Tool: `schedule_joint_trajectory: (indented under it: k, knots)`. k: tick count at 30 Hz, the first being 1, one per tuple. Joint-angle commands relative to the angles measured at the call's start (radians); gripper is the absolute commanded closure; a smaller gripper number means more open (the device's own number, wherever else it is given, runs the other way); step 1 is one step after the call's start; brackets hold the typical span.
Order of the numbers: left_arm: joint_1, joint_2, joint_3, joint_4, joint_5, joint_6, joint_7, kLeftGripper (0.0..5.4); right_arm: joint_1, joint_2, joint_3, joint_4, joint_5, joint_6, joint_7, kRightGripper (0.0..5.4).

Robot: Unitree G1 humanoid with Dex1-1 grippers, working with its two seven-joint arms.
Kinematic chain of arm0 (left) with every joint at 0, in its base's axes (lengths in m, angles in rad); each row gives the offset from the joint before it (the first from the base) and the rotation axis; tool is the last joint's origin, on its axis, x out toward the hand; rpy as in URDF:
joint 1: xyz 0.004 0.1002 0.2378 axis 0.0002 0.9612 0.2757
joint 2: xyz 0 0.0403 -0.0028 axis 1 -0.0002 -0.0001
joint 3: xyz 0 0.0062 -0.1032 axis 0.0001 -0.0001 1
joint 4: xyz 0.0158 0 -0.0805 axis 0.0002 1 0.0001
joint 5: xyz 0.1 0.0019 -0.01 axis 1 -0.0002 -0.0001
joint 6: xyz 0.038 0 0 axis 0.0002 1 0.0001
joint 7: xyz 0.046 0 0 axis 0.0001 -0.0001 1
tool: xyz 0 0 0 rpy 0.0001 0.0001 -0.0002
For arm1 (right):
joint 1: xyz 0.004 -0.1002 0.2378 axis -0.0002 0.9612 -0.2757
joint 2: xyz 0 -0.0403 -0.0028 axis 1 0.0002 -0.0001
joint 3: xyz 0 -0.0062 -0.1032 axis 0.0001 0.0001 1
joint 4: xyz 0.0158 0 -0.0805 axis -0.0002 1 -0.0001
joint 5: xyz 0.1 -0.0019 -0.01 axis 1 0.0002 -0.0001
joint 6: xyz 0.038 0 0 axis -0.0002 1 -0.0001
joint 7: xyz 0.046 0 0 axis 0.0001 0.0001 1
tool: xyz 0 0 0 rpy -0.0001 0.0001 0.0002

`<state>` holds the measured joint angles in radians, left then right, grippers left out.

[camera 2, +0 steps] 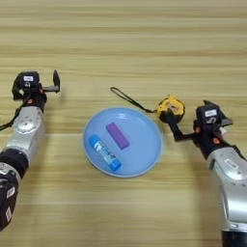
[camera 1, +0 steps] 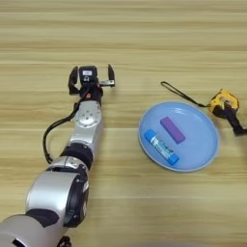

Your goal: Move the objects on the table

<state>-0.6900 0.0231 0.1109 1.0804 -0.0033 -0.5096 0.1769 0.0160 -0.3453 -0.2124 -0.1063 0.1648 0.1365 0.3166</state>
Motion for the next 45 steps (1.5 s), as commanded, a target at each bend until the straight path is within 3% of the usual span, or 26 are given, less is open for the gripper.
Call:
schedule_joint_trajectory:
  k: [1, 11, 25, 32, 45]
  knots:
    - [0.003, -0.001, -0.004, 0.000, 0.013, 0.006, 0.010, 0.00, -0.031, -0.021, -0.033, 0.051, 0.006, -0.015, -0.005, 0.03]
    - [0.002, -0.002, -0.006, 0.001, 0.014, 0.006, 0.012, 0.00, -0.124, -0.059, -0.081, 0.311, 0.014, -0.078, 0.011, 0.03]
    - [0.002, -0.002, -0.007, 0.001, 0.014, 0.007, 0.013, 0.00, -0.203, -0.097, -0.100, 0.584, 0.010, -0.123, 0.012, 0.03]
    - [0.001, -0.001, -0.007, 0.002, 0.014, 0.007, 0.013, 0.00, -0.212, -0.103, -0.097, 0.636, 0.012, -0.137, 0.021, 0.03]
    - [0.001, 0.000, -0.007, 0.002, 0.014, 0.007, 0.013, 0.00, -0.203, -0.087, -0.092, 0.676, 0.062, -0.056, 0.079, 0.03]
